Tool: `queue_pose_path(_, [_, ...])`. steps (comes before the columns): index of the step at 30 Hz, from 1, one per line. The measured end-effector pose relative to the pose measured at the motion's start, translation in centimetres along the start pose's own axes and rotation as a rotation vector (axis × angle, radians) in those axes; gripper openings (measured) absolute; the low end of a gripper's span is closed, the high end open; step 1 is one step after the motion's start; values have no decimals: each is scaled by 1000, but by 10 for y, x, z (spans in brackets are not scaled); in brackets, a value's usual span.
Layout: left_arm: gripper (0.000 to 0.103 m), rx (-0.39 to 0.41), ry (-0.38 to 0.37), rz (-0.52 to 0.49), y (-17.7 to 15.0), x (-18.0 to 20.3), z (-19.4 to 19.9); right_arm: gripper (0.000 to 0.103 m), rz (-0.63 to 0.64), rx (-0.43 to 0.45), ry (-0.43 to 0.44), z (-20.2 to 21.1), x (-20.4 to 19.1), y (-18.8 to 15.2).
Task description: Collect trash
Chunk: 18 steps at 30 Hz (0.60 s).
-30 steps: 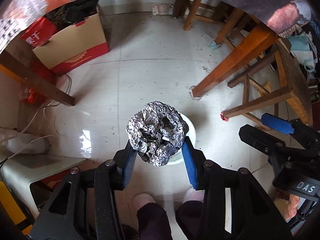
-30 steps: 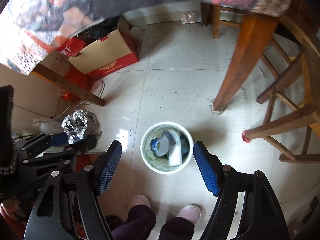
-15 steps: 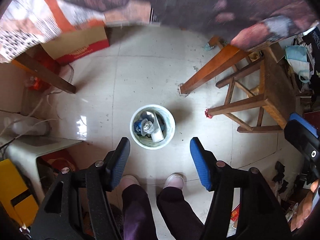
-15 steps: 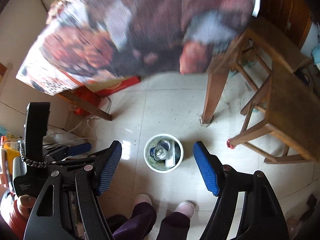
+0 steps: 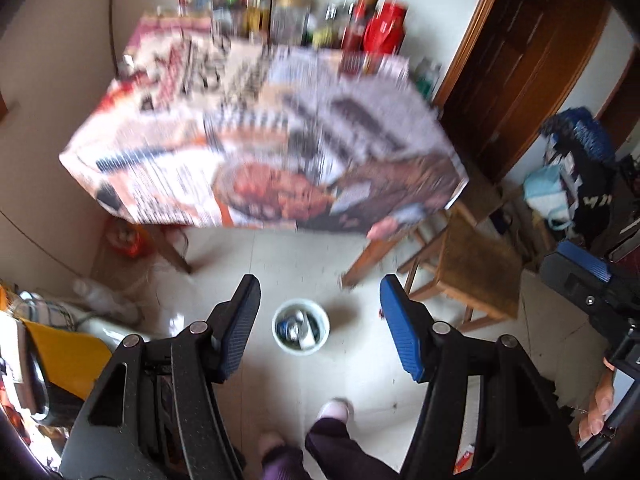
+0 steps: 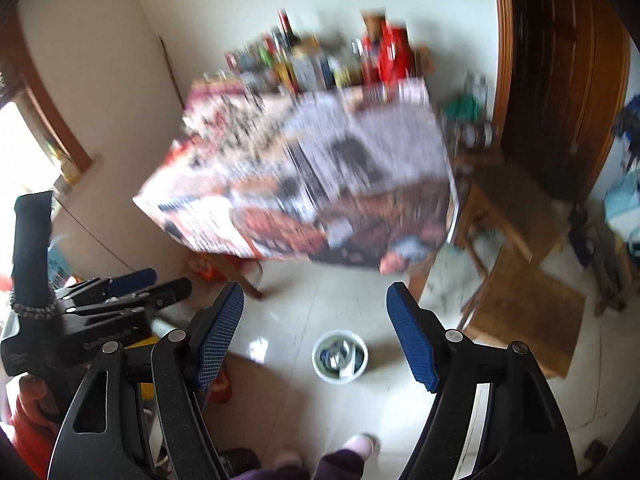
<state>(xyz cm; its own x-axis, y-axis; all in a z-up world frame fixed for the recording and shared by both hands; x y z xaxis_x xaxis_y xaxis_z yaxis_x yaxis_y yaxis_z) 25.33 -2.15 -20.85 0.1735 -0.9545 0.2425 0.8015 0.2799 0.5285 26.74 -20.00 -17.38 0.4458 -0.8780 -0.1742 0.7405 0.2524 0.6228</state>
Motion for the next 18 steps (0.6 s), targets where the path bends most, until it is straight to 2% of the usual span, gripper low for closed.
queue_pose_path(3, [62,121,-27,-46,8,11,70,71,-1,121,-3,53,-11,8])
queue_pose_path(7, [63,272,-56,-101,2,18,151,71,0,261,-43,122,-39,6])
queue_pose_path(11, [70,400,-111,-132,-21,16,226,71,16,386,-77,181,-71,-9])
queue_pose_path(13, [72,445,-118,-151,-37,14,255,79,20,422,-74,201,-81,-17])
queue_pose_path(14, [74,458,-120,-160,-43,14,266,81,20,444,-66,213,-88,-24])
queue_pose_path(17, [96,512,-120,-193,-66,15,302,88,16,484,-64,234,-102,-37])
queue_pose_path(18, [99,529,-120,-202,-74,15,312,93,15,493,-67,239,-104,-41])
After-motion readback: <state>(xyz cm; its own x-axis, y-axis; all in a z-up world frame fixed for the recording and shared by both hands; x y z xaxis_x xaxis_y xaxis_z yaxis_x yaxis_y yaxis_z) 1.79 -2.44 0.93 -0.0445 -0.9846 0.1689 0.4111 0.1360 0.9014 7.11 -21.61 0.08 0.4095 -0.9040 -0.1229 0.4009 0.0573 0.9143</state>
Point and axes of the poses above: each gripper's, at about its wrist camera, not at the fingertips, and z roughly against the way its jaws point, x to its right, y to its top, the point moved 3 cm from there along -z, roughly the way its jaws point, and after that the axes turned 7 degrees about -y, right-handed, at the moved point
